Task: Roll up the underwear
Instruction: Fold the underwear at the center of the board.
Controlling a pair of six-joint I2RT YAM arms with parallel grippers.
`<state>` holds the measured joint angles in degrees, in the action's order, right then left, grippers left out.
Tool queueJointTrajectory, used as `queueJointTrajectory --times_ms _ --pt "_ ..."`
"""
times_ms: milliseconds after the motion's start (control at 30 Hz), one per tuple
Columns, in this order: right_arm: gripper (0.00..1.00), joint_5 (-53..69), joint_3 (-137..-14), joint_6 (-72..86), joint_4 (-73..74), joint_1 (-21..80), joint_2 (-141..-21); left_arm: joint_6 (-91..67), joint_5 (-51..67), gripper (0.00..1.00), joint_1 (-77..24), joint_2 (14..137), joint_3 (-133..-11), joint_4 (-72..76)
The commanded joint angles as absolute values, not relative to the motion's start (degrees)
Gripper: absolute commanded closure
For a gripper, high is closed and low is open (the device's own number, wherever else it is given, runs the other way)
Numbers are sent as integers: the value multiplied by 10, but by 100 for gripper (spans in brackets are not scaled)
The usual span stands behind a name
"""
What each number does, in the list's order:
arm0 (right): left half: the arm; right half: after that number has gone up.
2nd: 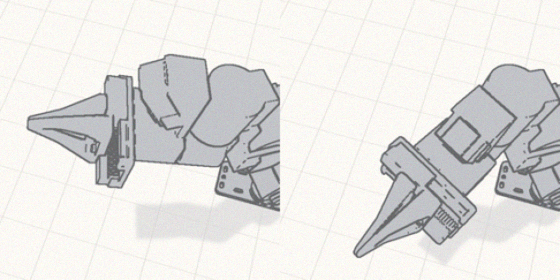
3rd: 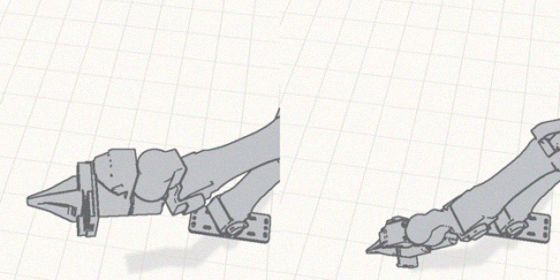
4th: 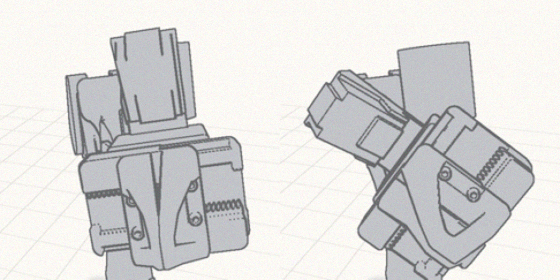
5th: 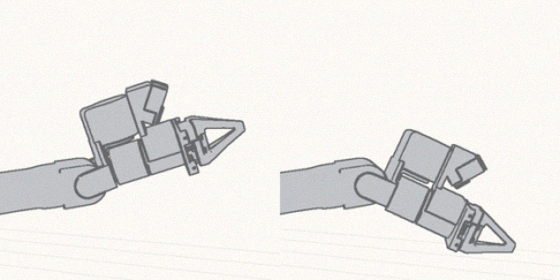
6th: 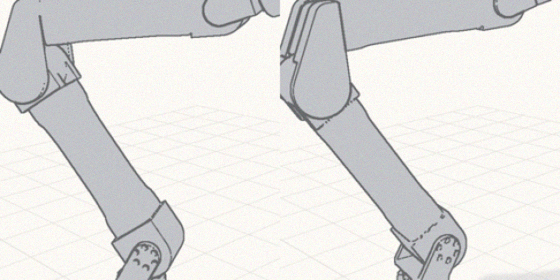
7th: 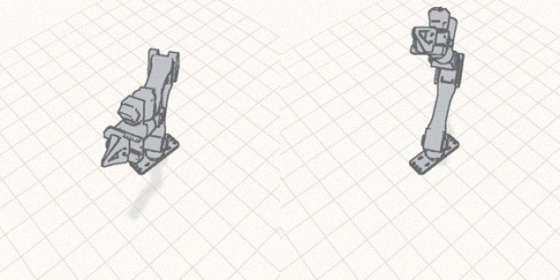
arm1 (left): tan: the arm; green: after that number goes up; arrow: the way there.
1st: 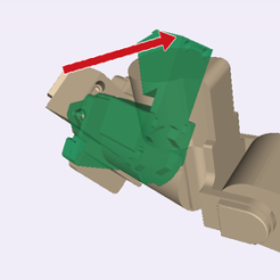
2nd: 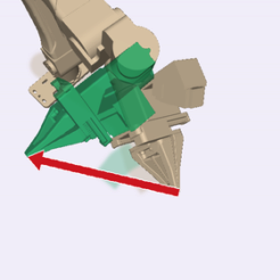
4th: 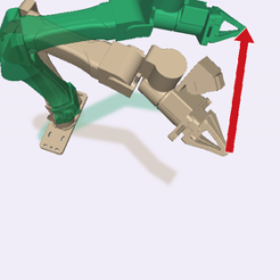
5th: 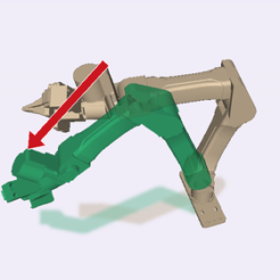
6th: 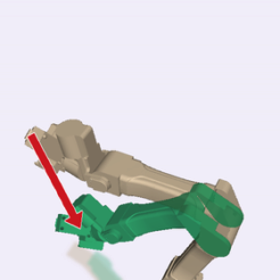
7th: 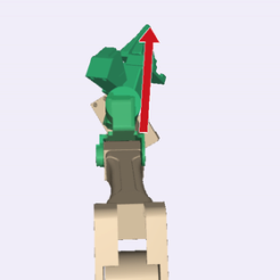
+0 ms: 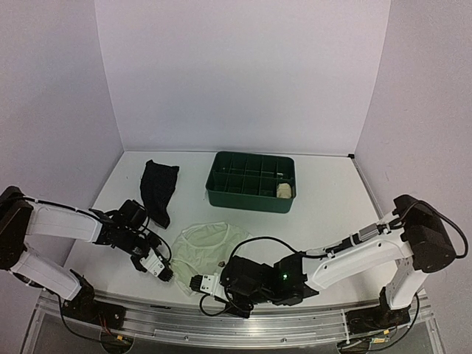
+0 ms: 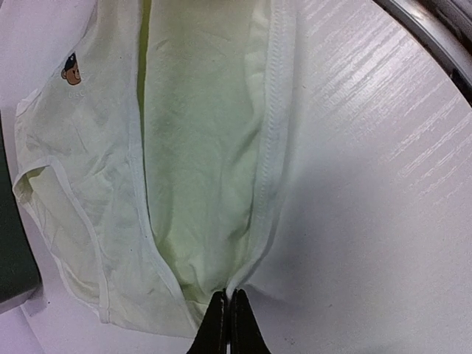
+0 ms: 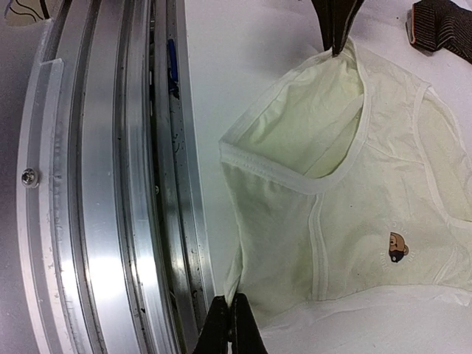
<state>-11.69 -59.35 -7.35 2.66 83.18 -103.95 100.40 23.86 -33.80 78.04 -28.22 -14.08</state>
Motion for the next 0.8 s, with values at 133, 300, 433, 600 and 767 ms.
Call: queueJointTrajectory --times_ms 133,300,433,600,767 --pt "100 -109 -575 -45 19 821 -967 907 283 100 -339 768 -372 -292" --pt "100 -73 -592 -27 80 821 -948 850 325 100 -338 793 -435 -431" --pt "100 -49 -613 -8 122 820 -934 808 359 100 -338 802 -458 -501" --pt "100 -45 -601 41 122 747 -908 734 398 100 -334 861 -500 -550" --pt "100 -29 -636 19 121 667 -933 682 452 100 -318 913 -538 -557"
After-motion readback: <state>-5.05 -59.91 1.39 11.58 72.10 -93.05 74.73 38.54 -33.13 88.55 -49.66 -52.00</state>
